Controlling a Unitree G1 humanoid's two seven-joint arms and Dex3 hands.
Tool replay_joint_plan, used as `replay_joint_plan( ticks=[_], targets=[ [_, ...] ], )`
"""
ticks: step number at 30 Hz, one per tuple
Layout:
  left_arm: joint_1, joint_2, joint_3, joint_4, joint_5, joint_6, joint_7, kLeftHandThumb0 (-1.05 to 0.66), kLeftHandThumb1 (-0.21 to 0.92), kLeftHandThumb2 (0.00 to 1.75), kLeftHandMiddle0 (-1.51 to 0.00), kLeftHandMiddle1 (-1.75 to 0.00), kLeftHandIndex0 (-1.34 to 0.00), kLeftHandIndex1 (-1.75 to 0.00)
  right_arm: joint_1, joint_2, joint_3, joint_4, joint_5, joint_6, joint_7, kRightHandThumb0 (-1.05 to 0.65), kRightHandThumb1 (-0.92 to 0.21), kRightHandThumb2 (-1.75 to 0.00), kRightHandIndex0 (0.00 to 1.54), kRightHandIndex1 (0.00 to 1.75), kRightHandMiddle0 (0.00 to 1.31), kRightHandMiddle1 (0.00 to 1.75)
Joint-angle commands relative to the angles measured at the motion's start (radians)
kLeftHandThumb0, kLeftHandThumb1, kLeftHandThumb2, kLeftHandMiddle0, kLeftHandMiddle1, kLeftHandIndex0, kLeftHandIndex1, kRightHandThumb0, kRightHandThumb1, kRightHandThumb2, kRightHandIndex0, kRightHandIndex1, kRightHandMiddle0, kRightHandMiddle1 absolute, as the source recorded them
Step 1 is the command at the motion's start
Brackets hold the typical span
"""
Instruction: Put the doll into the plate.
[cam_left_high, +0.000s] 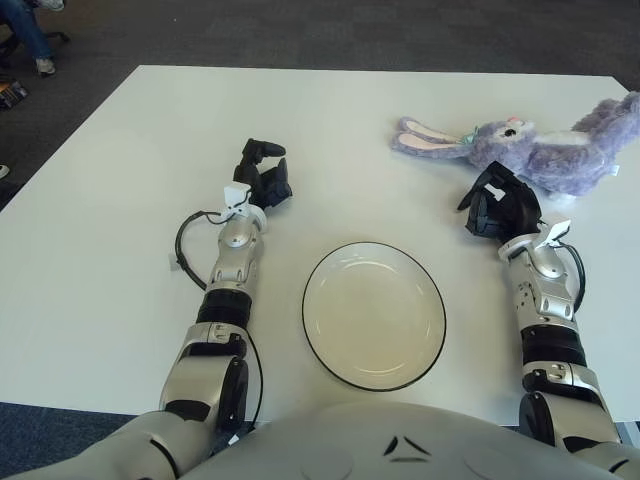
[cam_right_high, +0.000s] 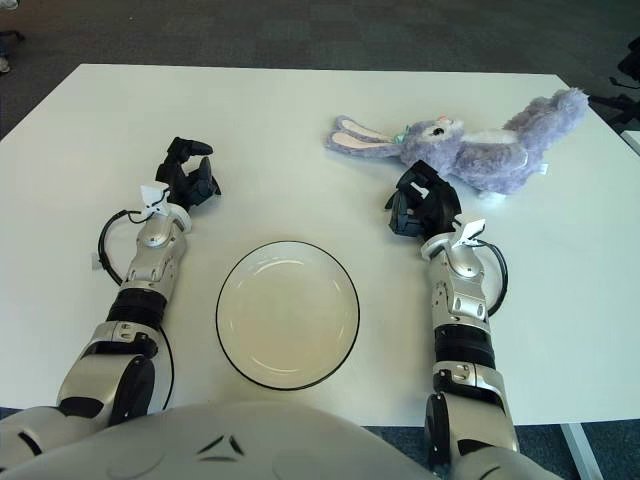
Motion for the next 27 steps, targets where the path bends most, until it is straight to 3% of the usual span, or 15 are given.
replay_joint_plan(
  ticks=[1, 3, 4, 5, 7, 10, 11, 13, 16, 22, 27],
  targets=[
    [-0.003, 0.0, -0.001, 0.019, 0.005, 0.002, 0.007, -0.38, 0.66, 0.88, -1.0, -1.75, -0.35, -1.75, 0.043, -0.001, 0.0, -0.032, -0.023, 0.044, -0.031, -0.01, -0.24, -1.36, 0.6, 1.68, 0.59, 1.66],
    [-0.004, -0.001, 0.0, 0.022, 0.004, 0.002, 0.007, -0.38, 0.66, 0.87, -1.0, -1.75, -0.35, -1.75, 0.053, 0.002, 0.004, -0.077, -0.044, 0.051, -0.062, -0.01, -0.34, -1.23, 0.53, 1.67, 0.52, 1.65],
    [-0.005, -0.002, 0.0, 0.023, 0.003, 0.002, 0.007, -0.38, 0.66, 0.87, -1.0, -1.75, -0.35, -1.75, 0.056, 0.003, 0.005, -0.09, -0.05, 0.053, -0.07, -0.01, -0.47, -1.05, 0.49, 1.67, 0.44, 1.6],
    [-0.006, -0.003, 0.0, 0.023, 0.004, 0.002, 0.008, -0.38, 0.66, 0.87, -1.0, -1.75, -0.35, -1.75, 0.059, 0.004, 0.005, -0.1, -0.053, 0.055, -0.075, -0.01, -0.53, -0.97, 0.47, 1.66, 0.42, 1.58],
    [-0.006, -0.003, 0.0, 0.023, 0.005, 0.003, 0.01, -0.38, 0.67, 0.87, -1.0, -1.75, -0.35, -1.75, 0.062, 0.005, 0.005, -0.109, -0.054, 0.059, -0.077, 0.2, -0.75, -0.58, 0.45, 1.56, 0.24, 1.44],
    [-0.007, -0.003, -0.001, 0.024, 0.007, 0.004, 0.013, -0.38, 0.67, 0.87, -1.0, -1.75, -0.34, -1.75, 0.065, 0.003, 0.005, -0.115, -0.049, 0.063, -0.071, 0.3, -0.87, -0.39, 0.43, 1.52, 0.13, 1.37],
    [-0.007, -0.003, -0.001, 0.024, 0.008, 0.005, 0.015, -0.38, 0.67, 0.87, -1.0, -1.75, -0.34, -1.75, 0.067, 0.0, 0.005, -0.118, -0.044, 0.065, -0.063, 0.19, -0.79, -0.47, 0.39, 1.44, 0.12, 1.34],
    [-0.008, -0.003, -0.002, 0.026, 0.01, 0.005, 0.019, -0.38, 0.67, 0.87, -1.0, -1.75, -0.34, -1.75, 0.07, -0.006, 0.005, -0.121, -0.033, 0.068, -0.045, -0.09, -0.49, -0.84, 0.31, 1.18, 0.05, 1.26],
    [-0.008, -0.004, -0.001, 0.027, 0.011, 0.004, 0.021, -0.38, 0.67, 0.86, -1.0, -1.75, -0.34, -1.75, 0.074, -0.013, 0.004, -0.128, -0.024, 0.071, -0.019, -0.17, -0.32, -1.07, 0.25, 0.95, 0.02, 1.09],
    [-0.007, -0.008, 0.0, 0.022, 0.011, 0.01, 0.025, -0.38, 0.67, 0.87, -1.0, -1.75, -0.34, -1.75, 0.09, -0.028, 0.001, -0.182, -0.019, 0.083, 0.016, -0.12, -0.21, -1.22, 0.2, 0.64, 0.0, 0.79],
    [-0.007, -0.01, 0.002, 0.02, 0.008, 0.016, 0.025, -0.38, 0.67, 0.87, -1.0, -1.75, -0.35, -1.75, 0.127, -0.043, 0.007, -0.306, -0.045, 0.12, 0.005, -0.05, -0.17, -1.29, 0.2, 0.39, 0.0, 0.6]
  ],
)
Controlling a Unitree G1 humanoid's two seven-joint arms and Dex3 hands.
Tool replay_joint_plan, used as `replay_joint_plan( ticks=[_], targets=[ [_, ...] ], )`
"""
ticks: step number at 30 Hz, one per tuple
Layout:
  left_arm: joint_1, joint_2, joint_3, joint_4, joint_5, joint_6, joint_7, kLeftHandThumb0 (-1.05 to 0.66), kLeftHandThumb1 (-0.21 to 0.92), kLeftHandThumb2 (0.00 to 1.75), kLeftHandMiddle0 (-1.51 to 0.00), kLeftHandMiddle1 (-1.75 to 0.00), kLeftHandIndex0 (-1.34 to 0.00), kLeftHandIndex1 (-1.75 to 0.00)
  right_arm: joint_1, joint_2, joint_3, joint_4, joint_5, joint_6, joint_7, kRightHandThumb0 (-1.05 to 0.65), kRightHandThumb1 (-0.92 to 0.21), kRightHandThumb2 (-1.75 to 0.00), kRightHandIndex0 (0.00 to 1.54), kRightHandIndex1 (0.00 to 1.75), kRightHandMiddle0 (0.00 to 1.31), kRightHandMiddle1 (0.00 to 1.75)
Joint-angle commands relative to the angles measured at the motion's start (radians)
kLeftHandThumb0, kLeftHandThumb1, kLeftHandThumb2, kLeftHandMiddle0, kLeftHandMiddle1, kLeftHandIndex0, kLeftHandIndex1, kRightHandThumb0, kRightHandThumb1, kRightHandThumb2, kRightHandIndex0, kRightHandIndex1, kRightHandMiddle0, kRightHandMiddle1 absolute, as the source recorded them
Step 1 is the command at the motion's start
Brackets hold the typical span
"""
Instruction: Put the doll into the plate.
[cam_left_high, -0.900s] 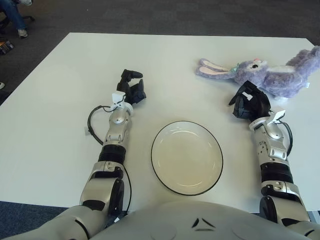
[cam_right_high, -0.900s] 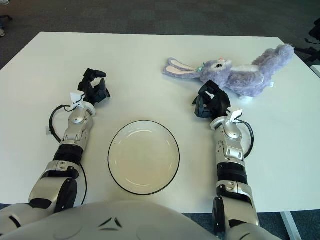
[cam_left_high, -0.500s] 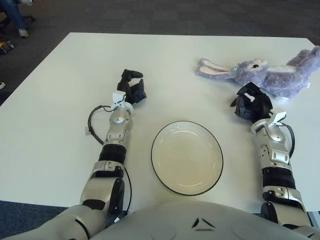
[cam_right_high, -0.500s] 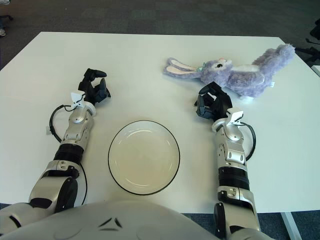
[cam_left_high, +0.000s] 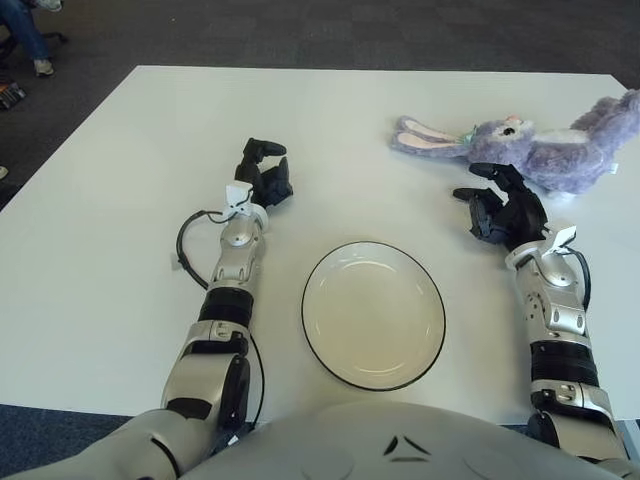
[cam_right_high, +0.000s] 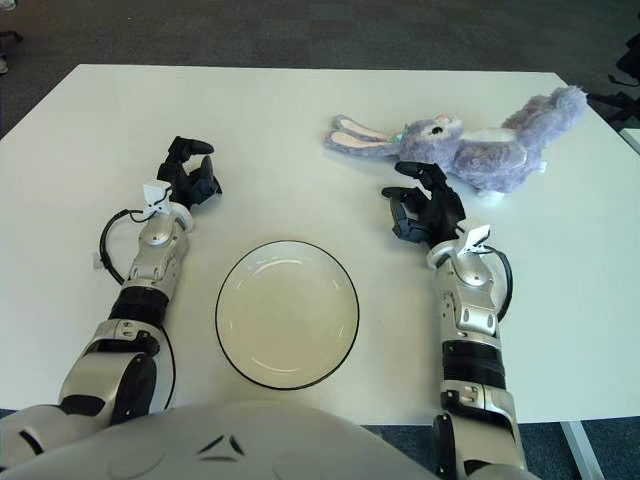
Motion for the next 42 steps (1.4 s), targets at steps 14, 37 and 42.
replay_joint_plan(
  ticks=[14, 37, 42],
  targets=[
    [0.002, 0.001, 0.003, 0.02, 0.002, -0.006, 0.004, -0.38, 0.66, 0.87, -1.02, -1.75, -0.35, -1.75, 0.07, -0.054, -0.037, -0.225, -0.07, 0.022, -0.048, 0.12, -0.08, -1.41, 0.13, 0.09, 0.0, 0.38],
    [-0.009, 0.0, 0.011, 0.038, -0.009, -0.003, -0.005, -0.38, 0.65, 0.88, -1.02, -1.75, -0.35, -1.75, 0.009, -0.248, -0.183, -0.397, -0.121, 0.11, -0.068, 0.03, -0.05, -1.31, 0.18, 0.04, 0.0, 0.32],
    [-0.008, -0.001, 0.01, 0.041, -0.009, -0.009, -0.006, -0.38, 0.65, 0.88, -1.02, -1.75, -0.35, -1.75, 0.011, -0.283, -0.197, -0.406, -0.195, 0.112, -0.098, 0.02, -0.04, -1.29, 0.21, 0.04, 0.0, 0.34]
  ],
)
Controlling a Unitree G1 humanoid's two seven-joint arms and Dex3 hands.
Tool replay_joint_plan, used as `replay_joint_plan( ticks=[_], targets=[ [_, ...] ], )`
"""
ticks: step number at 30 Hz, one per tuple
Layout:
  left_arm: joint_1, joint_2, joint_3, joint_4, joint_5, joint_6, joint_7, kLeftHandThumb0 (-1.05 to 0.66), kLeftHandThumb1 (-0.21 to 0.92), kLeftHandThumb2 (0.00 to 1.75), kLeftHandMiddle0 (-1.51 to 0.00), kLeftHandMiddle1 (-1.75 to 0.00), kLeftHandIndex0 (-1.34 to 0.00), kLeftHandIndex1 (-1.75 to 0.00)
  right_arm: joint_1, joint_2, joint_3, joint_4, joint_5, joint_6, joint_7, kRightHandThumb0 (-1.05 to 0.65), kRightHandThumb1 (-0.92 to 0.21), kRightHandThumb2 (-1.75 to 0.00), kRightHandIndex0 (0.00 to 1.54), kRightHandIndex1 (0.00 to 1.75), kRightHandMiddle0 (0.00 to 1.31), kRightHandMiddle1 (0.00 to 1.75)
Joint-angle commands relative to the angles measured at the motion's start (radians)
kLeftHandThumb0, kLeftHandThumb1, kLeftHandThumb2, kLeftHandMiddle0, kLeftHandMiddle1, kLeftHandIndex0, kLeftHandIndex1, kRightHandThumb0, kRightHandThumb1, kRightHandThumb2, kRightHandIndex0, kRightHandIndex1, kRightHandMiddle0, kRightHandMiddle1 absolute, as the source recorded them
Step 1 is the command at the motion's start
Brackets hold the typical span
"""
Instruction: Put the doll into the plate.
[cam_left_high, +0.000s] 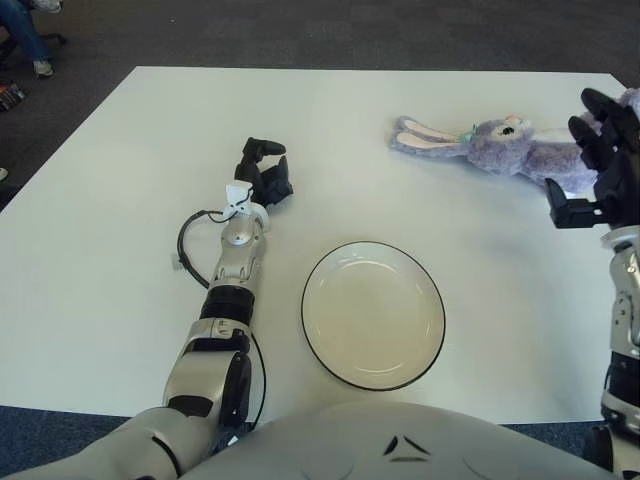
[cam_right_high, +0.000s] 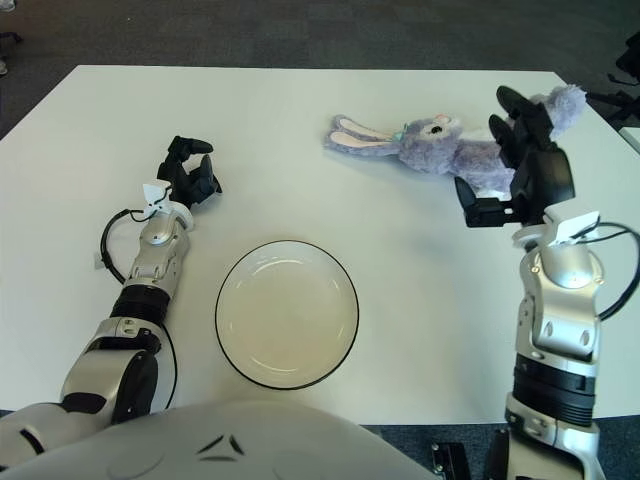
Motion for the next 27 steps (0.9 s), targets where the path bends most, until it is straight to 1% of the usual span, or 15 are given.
replay_joint_plan(
  ticks=[1, 3, 9, 10, 11, 12, 13, 14, 17, 19, 20, 23, 24, 25, 27],
  targets=[
    [0.005, 0.002, 0.002, 0.019, -0.006, 0.004, -0.004, -0.38, 0.65, 0.88, -1.02, -1.75, -0.35, -1.75, 0.004, -0.037, -0.023, 0.01, -0.074, -0.023, -0.031, 0.01, -0.04, -1.28, 0.22, 0.05, 0.0, 0.34],
    [0.004, 0.002, 0.002, 0.02, -0.005, 0.002, -0.003, -0.38, 0.65, 0.88, -1.02, -1.75, -0.35, -1.75, 0.011, -0.049, -0.028, 0.027, -0.111, -0.046, -0.046, -0.04, -0.05, -1.25, 0.25, 0.05, 0.0, 0.36],
    [0.006, 0.001, 0.002, 0.018, -0.002, -0.002, 0.0, -0.38, 0.65, 0.88, -1.01, -1.75, -0.35, -1.75, 0.063, -0.1, -0.073, 0.132, -0.28, -0.208, -0.146, -0.26, -0.11, -1.11, 0.35, 0.07, 0.0, 0.42],
    [0.007, 0.001, 0.002, 0.017, -0.002, -0.003, 0.0, -0.38, 0.65, 0.88, -1.01, -1.75, -0.35, -1.75, 0.066, -0.107, -0.073, 0.136, -0.318, -0.22, -0.169, -0.29, -0.13, -1.07, 0.37, 0.31, 0.0, 0.43],
    [0.007, 0.001, 0.002, 0.016, -0.002, -0.004, -0.001, -0.38, 0.65, 0.89, -1.0, -1.75, -0.35, -1.75, 0.069, -0.113, -0.073, 0.133, -0.35, -0.224, -0.185, -0.35, -0.15, -1.02, 0.35, 0.88, 0.0, 0.45],
    [0.007, 0.0, 0.002, 0.017, -0.003, -0.005, -0.002, -0.38, 0.65, 0.89, -1.0, -1.75, -0.35, -1.75, 0.075, -0.122, -0.078, 0.124, -0.369, -0.218, -0.187, -0.37, -0.16, -1.01, 0.4, 1.04, 0.0, 0.46],
    [0.007, 0.0, 0.003, 0.017, -0.004, -0.006, -0.003, -0.39, 0.65, 0.89, -1.0, -1.75, -0.35, -1.75, 0.079, -0.128, -0.081, 0.119, -0.376, -0.214, -0.184, -0.42, -0.18, -0.98, 0.56, 1.29, 0.0, 0.48],
    [0.007, 0.0, 0.004, 0.017, -0.007, -0.007, -0.005, -0.39, 0.65, 0.89, -1.0, -1.75, -0.35, -1.75, 0.086, -0.135, -0.091, 0.1, -0.378, -0.2, -0.173, -0.45, -0.19, -0.96, 0.66, 1.46, 0.0, 0.49],
    [0.007, -0.001, 0.006, 0.016, -0.012, -0.007, -0.008, -0.39, 0.65, 0.89, -1.0, -1.75, -0.36, -1.75, 0.101, -0.148, -0.111, 0.059, -0.379, -0.168, -0.149, -0.51, -0.22, -0.91, 0.8, 1.65, 0.0, 0.53],
    [0.007, -0.002, 0.008, 0.015, -0.015, -0.007, -0.01, -0.39, 0.65, 0.89, -1.0, -1.75, -0.36, -1.75, 0.106, -0.153, -0.118, 0.042, -0.387, -0.148, -0.14, -0.53, -0.23, -0.9, 0.83, 1.7, 0.0, 0.54],
    [0.007, -0.002, 0.008, 0.015, -0.018, -0.005, -0.01, -0.39, 0.65, 0.89, -1.0, -1.75, -0.36, -1.75, 0.117, -0.161, -0.129, 0.027, -0.398, -0.123, -0.128, -0.52, -0.23, -0.9, 0.63, 1.7, 0.0, 0.54],
    [0.006, -0.002, 0.009, 0.014, -0.023, -0.001, -0.011, -0.39, 0.64, 0.9, -0.99, -1.75, -0.36, -1.75, 0.138, -0.178, -0.148, -0.003, -0.426, -0.069, -0.103, -0.48, -0.23, -0.91, 0.21, 1.25, 0.0, 0.52],
    [0.005, -0.002, 0.01, 0.013, -0.025, 0.002, -0.013, -0.39, 0.64, 0.9, -0.99, -1.75, -0.36, -1.75, 0.147, -0.187, -0.149, -0.013, -0.461, -0.045, -0.1, -0.47, -0.23, -0.92, 0.17, 1.13, 0.0, 0.51],
    [0.004, -0.001, 0.01, 0.013, -0.026, 0.005, -0.014, -0.39, 0.64, 0.9, -0.99, -1.75, -0.36, -1.75, 0.153, -0.194, -0.15, -0.021, -0.487, -0.026, -0.097, -0.46, -0.22, -0.93, 0.14, 0.89, 0.0, 0.5],
    [0.002, 0.001, 0.011, 0.013, -0.029, 0.009, -0.017, -0.39, 0.64, 0.9, -1.0, -1.75, -0.36, -1.75, 0.166, -0.208, -0.143, -0.033, -0.551, 0.005, -0.1, -0.44, -0.22, -0.95, 0.14, 0.55, 0.0, 0.49]
  ],
)
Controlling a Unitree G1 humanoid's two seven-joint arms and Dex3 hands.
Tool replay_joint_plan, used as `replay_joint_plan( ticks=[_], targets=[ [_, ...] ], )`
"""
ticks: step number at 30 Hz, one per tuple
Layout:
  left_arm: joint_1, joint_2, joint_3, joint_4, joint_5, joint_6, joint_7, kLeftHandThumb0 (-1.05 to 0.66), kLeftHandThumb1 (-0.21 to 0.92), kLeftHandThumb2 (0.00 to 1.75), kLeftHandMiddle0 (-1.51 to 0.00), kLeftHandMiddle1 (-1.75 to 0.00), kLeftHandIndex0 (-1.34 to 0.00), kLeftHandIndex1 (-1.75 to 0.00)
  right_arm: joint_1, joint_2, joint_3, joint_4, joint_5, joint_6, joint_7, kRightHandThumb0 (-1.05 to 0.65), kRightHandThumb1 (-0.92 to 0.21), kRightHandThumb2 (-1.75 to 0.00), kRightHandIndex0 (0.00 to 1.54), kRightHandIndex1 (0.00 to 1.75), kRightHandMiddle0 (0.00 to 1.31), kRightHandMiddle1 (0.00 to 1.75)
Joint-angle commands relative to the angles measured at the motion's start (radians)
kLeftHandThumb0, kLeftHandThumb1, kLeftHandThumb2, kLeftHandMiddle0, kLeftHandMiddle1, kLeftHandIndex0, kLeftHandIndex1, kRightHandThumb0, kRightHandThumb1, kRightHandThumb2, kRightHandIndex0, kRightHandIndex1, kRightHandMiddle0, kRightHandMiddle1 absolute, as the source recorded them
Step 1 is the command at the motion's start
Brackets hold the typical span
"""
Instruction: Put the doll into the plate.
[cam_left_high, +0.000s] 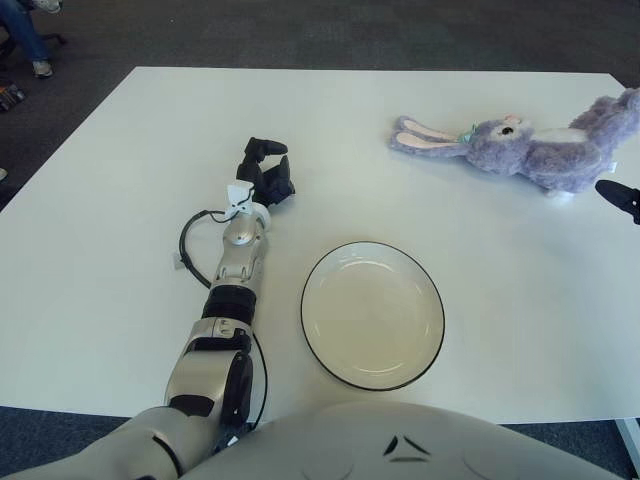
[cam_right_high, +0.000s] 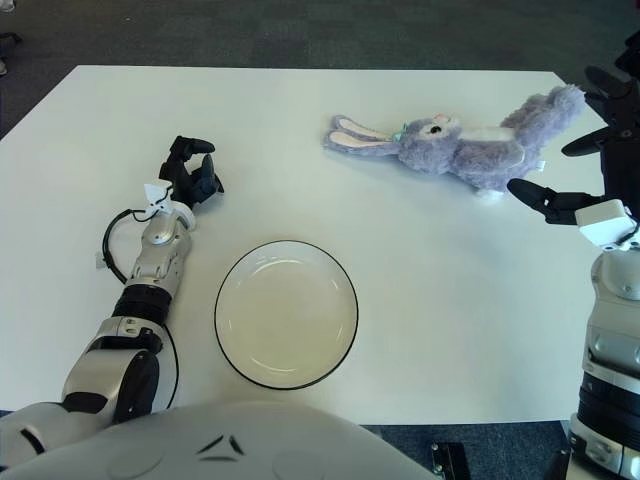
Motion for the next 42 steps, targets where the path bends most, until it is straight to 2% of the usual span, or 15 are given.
replay_joint_plan(
  ticks=[1, 3, 8, 18, 22, 23, 26, 27, 30, 32, 36, 39, 42],
  targets=[
    [0.004, 0.008, 0.007, 0.01, -0.011, 0.014, -0.011, -0.39, 0.64, 0.9, -1.0, -1.75, -0.36, -1.75, 0.03, -0.036, -0.001, -0.027, -0.11, 0.055, 0.004, -0.44, -0.22, -0.95, 0.14, 0.5, 0.0, 0.48],
    [0.003, 0.01, 0.007, 0.01, -0.012, 0.015, -0.013, -0.39, 0.64, 0.9, -1.0, -1.75, -0.36, -1.75, 0.041, -0.043, 0.006, -0.028, -0.156, 0.063, -0.005, -0.43, -0.22, -0.95, 0.15, 0.33, 0.0, 0.49],
    [0.001, 0.013, 0.007, 0.014, -0.014, 0.014, -0.016, -0.39, 0.64, 0.9, -1.01, -1.75, -0.36, -1.75, 0.069, -0.056, 0.034, -0.006, -0.278, 0.061, -0.046, -0.43, -0.21, -0.96, 0.15, 0.18, 0.0, 0.5],
    [-0.003, 0.012, 0.011, 0.019, -0.016, 0.024, -0.016, -0.39, 0.63, 0.91, -1.02, -1.75, -0.37, -1.75, 0.096, -0.08, 0.059, 0.023, -0.41, 0.075, -0.061, -0.5, -0.2, -0.94, 0.13, 0.09, 0.0, 0.43],
    [-0.004, 0.012, 0.012, 0.02, -0.017, 0.026, -0.017, -0.39, 0.63, 0.91, -1.02, -1.75, -0.37, -1.75, 0.092, -0.08, 0.066, 0.038, -0.423, 0.076, -0.067, -0.58, -0.25, -0.88, 0.14, 0.06, 0.0, 0.41],
    [-0.003, 0.011, 0.011, 0.018, -0.016, 0.026, -0.017, -0.39, 0.63, 0.91, -1.02, -1.75, -0.37, -1.75, 0.092, -0.078, 0.064, 0.041, -0.419, 0.076, -0.068, -0.59, -0.26, -0.88, 0.14, 0.06, 0.0, 0.4],
    [-0.001, 0.011, 0.009, 0.015, -0.014, 0.027, -0.016, -0.39, 0.63, 0.91, -1.02, -1.75, -0.37, -1.75, 0.084, -0.064, 0.058, 0.044, -0.39, 0.081, -0.066, -0.73, -0.45, -0.7, 0.17, 0.04, 0.0, 0.43],
    [-0.001, 0.011, 0.008, 0.015, -0.013, 0.027, -0.016, -0.39, 0.63, 0.91, -1.02, -1.75, -0.37, -1.75, 0.079, -0.058, 0.056, 0.045, -0.378, 0.089, -0.058, -0.74, -0.47, -0.67, 0.17, 0.04, 0.0, 0.44],
    [0.0, 0.011, 0.006, 0.013, -0.008, 0.028, -0.014, -0.39, 0.64, 0.91, -1.02, -1.75, -0.36, -1.75, 0.062, -0.042, 0.052, 0.046, -0.333, 0.123, -0.024, -0.85, -0.66, -0.48, 0.22, 0.04, 0.0, 0.53],
    [0.0, 0.011, 0.006, 0.012, -0.008, 0.028, -0.014, -0.39, 0.64, 0.9, -1.02, -1.75, -0.36, -1.75, 0.061, -0.044, 0.053, 0.045, -0.326, 0.13, -0.021, -0.88, -0.7, -0.43, 0.23, 0.04, 0.0, 0.55],
    [0.001, 0.013, 0.003, 0.01, -0.005, 0.031, -0.013, -0.39, 0.64, 0.9, -1.01, -1.75, -0.36, -1.75, -0.013, 0.056, 0.024, 0.02, -0.16, 0.251, 0.041, -0.89, -0.75, -0.38, 0.23, 0.03, 0.0, 0.58],
    [0.002, 0.015, 0.003, 0.005, -0.006, 0.035, -0.015, -0.39, 0.64, 0.9, -1.01, -1.75, -0.36, -1.75, -0.054, 0.114, 0.001, -0.006, -0.072, 0.323, 0.05, -0.85, -0.74, -0.36, 0.21, 0.02, 0.0, 0.54],
    [0.002, 0.015, 0.004, 0.006, -0.007, 0.036, -0.017, -0.39, 0.64, 0.9, -1.01, -1.75, -0.36, -1.75, -0.066, 0.131, -0.002, -0.008, -0.042, 0.339, 0.035, -0.8, -0.72, -0.35, 0.21, 0.02, 0.0, 0.51]
  ],
)
